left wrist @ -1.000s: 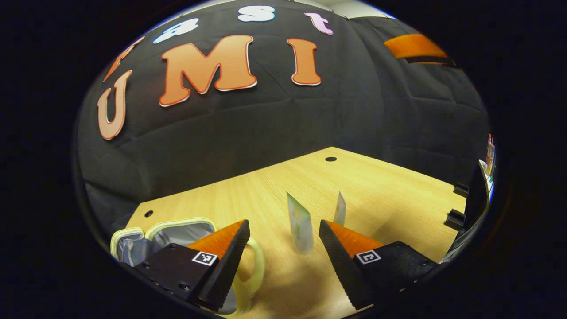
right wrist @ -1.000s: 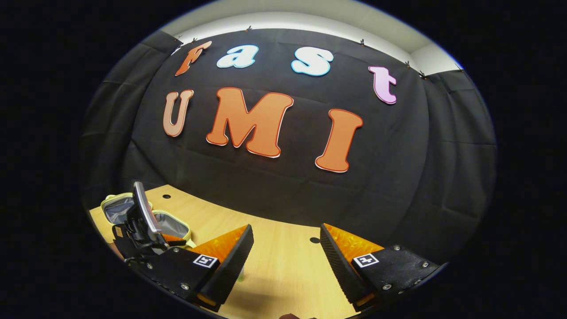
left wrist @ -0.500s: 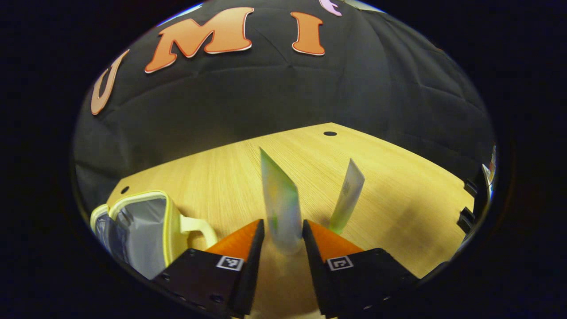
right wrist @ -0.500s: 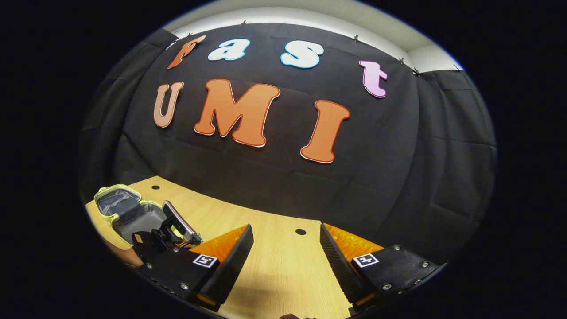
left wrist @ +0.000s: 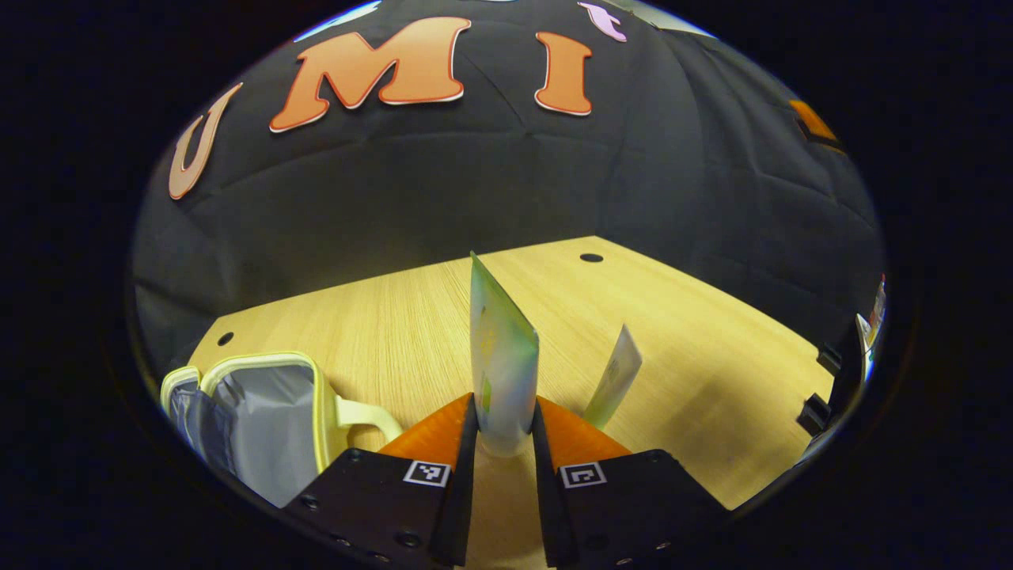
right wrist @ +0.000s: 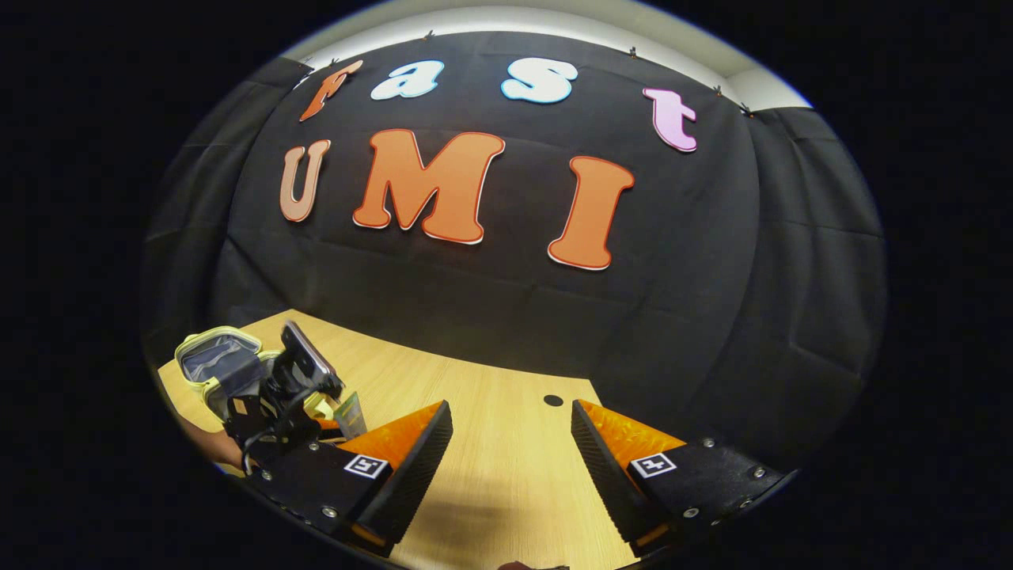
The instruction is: First open the suitcase, pack the skin care products into it, and then close the suitcase.
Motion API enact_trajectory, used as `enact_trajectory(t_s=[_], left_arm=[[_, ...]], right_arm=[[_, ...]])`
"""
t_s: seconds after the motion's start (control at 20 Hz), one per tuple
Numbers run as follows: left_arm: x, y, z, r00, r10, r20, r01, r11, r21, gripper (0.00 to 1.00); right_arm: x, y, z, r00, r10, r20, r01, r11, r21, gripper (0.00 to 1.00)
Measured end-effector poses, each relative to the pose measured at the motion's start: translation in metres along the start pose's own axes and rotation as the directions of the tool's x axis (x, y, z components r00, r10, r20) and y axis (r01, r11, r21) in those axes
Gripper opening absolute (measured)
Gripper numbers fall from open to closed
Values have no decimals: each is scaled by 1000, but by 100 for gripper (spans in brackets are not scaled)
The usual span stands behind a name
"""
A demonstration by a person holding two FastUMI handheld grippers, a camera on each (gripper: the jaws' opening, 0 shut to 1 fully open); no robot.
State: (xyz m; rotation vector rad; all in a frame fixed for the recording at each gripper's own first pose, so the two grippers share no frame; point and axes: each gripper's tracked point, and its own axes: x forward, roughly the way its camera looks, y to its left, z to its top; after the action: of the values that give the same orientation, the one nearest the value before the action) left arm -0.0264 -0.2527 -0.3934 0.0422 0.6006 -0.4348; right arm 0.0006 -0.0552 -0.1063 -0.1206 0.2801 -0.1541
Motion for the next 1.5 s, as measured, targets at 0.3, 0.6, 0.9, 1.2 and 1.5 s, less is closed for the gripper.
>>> enact_trajectory(t_s=[0.3,0.6,0.9,1.2,1.5], left_arm=[[-50,33,55,992,84,90,-80,996,-43,36],[-103,94,56,967,244,67,-241,969,-55,36],[-151,156,14,915,401,-49,-404,909,-101,35],[-157,210,-63,843,448,-297,-503,852,-144,38],[-150,242,-120,721,410,-559,-545,834,-91,36]], right_arm=[[22,28,-25,994,106,-28,-106,994,21,96],[45,65,-61,971,227,-70,-226,974,20,96],[79,102,-107,925,347,-155,-351,936,1,96],[109,134,-159,864,426,-269,-447,894,-20,96],[119,145,-188,818,461,-344,-485,874,19,86]])
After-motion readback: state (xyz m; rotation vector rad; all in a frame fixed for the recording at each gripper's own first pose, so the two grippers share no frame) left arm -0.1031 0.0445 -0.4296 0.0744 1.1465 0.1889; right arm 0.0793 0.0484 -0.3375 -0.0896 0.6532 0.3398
